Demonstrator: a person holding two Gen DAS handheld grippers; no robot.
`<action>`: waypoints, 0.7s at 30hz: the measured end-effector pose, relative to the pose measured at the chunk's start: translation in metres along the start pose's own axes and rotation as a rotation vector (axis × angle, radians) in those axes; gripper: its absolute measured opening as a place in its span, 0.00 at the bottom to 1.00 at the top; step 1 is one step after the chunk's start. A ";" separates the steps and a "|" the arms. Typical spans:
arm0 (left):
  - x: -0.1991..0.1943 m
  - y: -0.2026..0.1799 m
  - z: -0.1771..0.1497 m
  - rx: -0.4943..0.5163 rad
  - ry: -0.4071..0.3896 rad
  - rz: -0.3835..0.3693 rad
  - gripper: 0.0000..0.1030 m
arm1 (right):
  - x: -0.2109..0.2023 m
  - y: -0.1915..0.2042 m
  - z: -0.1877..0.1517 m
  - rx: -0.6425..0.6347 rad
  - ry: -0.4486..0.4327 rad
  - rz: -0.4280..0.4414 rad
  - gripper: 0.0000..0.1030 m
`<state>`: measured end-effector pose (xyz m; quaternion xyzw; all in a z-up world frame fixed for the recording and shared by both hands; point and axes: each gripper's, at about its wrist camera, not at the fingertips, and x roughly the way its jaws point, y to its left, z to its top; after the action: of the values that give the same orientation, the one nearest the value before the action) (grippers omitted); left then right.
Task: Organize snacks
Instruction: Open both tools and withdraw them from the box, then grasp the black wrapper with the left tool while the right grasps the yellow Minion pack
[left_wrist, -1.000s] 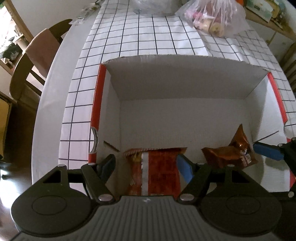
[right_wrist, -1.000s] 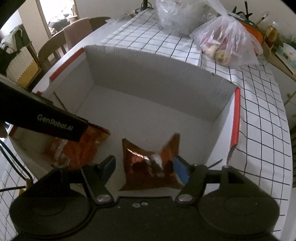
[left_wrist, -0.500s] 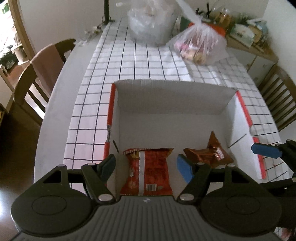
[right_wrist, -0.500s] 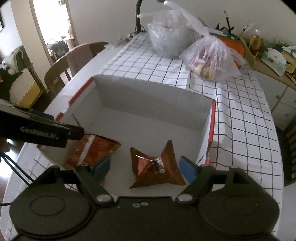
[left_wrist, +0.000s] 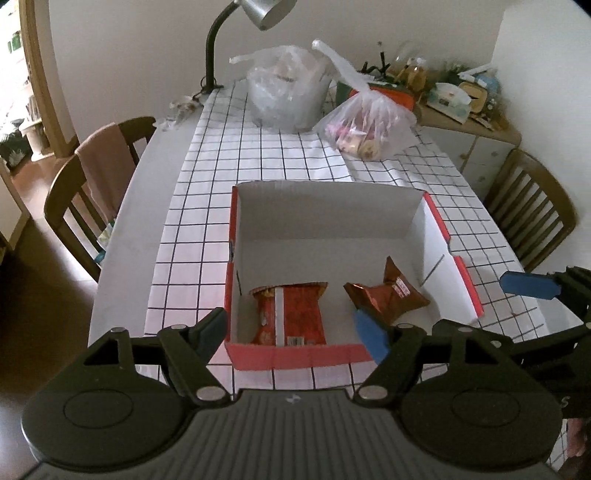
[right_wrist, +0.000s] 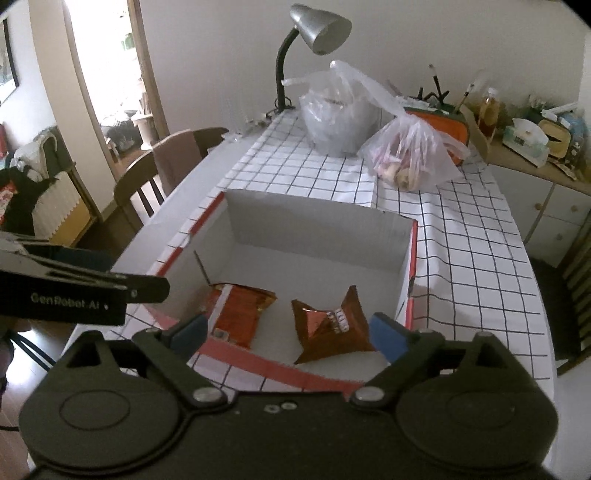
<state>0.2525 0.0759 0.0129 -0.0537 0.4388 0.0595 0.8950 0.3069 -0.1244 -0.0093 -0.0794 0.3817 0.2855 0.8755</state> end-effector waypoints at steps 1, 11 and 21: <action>-0.005 -0.001 -0.003 0.003 -0.008 0.001 0.75 | -0.005 0.002 -0.002 0.001 -0.007 0.004 0.93; -0.039 -0.001 -0.034 0.029 -0.046 -0.026 0.83 | -0.037 0.019 -0.027 0.017 -0.046 -0.009 0.99; -0.055 0.009 -0.073 0.040 -0.049 -0.070 0.96 | -0.061 0.021 -0.063 0.045 -0.060 -0.012 1.00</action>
<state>0.1610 0.0706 0.0119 -0.0498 0.4156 0.0207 0.9080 0.2227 -0.1565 -0.0075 -0.0533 0.3611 0.2738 0.8899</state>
